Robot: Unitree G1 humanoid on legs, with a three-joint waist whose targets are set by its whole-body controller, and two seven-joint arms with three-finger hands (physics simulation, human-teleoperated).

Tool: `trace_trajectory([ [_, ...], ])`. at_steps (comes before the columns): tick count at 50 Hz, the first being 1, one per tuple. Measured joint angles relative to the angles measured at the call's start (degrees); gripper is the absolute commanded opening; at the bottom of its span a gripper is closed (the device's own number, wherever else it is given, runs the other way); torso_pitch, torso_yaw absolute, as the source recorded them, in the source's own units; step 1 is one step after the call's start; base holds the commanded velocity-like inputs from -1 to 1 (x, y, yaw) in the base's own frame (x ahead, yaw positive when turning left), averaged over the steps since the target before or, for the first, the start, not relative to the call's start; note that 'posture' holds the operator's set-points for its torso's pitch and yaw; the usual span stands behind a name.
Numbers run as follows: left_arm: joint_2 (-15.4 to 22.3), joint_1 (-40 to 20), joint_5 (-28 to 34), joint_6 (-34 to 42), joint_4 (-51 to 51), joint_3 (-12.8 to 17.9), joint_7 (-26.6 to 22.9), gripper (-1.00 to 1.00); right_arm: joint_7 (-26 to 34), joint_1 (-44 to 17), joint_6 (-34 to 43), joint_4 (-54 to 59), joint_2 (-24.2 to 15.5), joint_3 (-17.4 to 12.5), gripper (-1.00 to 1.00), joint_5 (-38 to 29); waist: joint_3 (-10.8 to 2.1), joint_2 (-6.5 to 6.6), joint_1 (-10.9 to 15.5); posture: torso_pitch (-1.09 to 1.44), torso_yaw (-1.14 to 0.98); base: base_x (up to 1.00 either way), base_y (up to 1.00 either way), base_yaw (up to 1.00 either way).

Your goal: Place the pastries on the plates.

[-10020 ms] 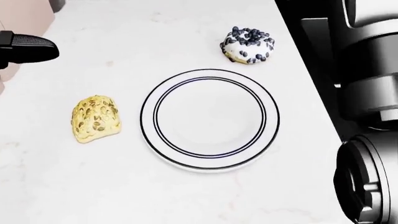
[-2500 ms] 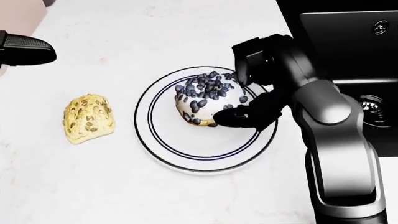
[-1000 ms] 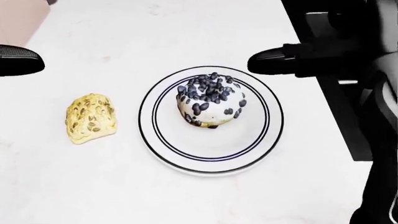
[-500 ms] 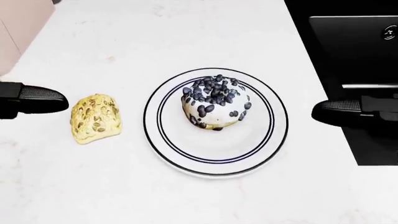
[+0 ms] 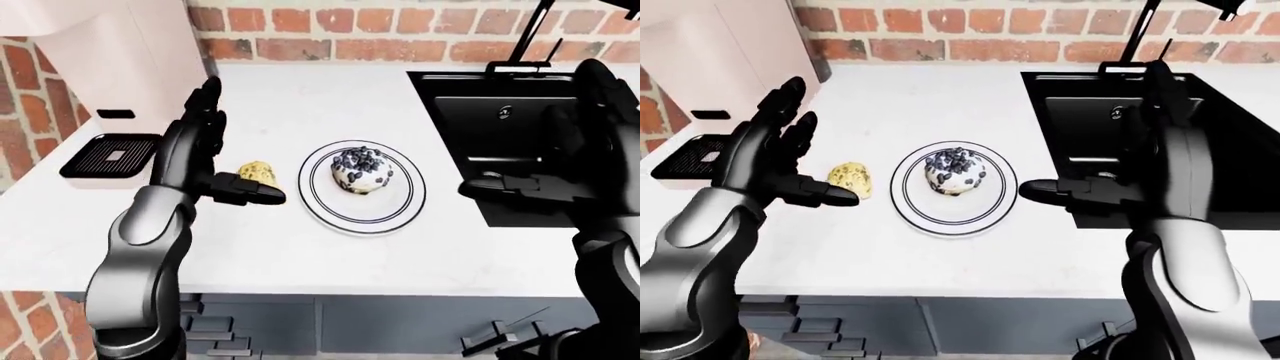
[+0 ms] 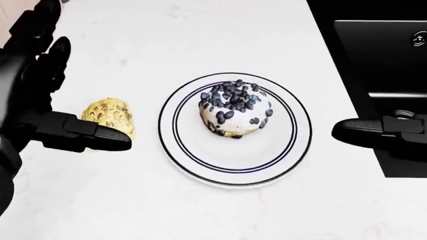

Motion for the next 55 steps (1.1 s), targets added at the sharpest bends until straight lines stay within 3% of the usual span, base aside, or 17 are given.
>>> trace_trajectory([
  [23, -1.8, -0.2, 16.0, -6.2, 7.5, -1.4, -8.6, 1.0, -6.0, 2.6, -1.8, 0.0, -1.4, -2.2, 1.0, 8.4, -0.17, -0.6, 0.1, 0.05, 0.0, 0.0, 0.0, 0.0],
  [36, -2.9, 0.8, 18.5, -8.8, 10.5, -1.3, -9.9, 1.0, -7.5, 3.5, -2.7, 0.1, -1.6, -2.3, 1.0, 10.0, -0.23, -0.82, 0.2, 0.05, 0.0, 0.0, 0.0, 0.0],
  [46, -3.3, 1.3, 19.2, -10.5, 12.1, -1.8, -10.3, 1.0, -11.8, 4.2, -2.9, 0.0, -3.6, -3.7, 1.0, 15.9, -0.25, -0.93, 0.2, 0.05, 0.0, 0.0, 0.0, 0.0],
  [48, -3.4, 1.3, 19.4, -10.6, 12.3, -1.9, -10.4, 0.9, -12.7, 4.3, -2.9, 0.0, -4.0, -4.2, 1.0, 17.2, -0.24, -1.01, 0.2, 0.05, 0.0, 0.0, 0.0, 0.0],
  [55, -4.1, 1.7, 20.2, -11.6, 12.7, -2.6, -11.0, 0.87, -15.8, 4.8, -3.1, 0.0, -5.5, -5.5, 1.0, 22.0, -0.21, -1.21, 0.3, 0.05, 0.0, 0.0, 0.0, 0.0],
])
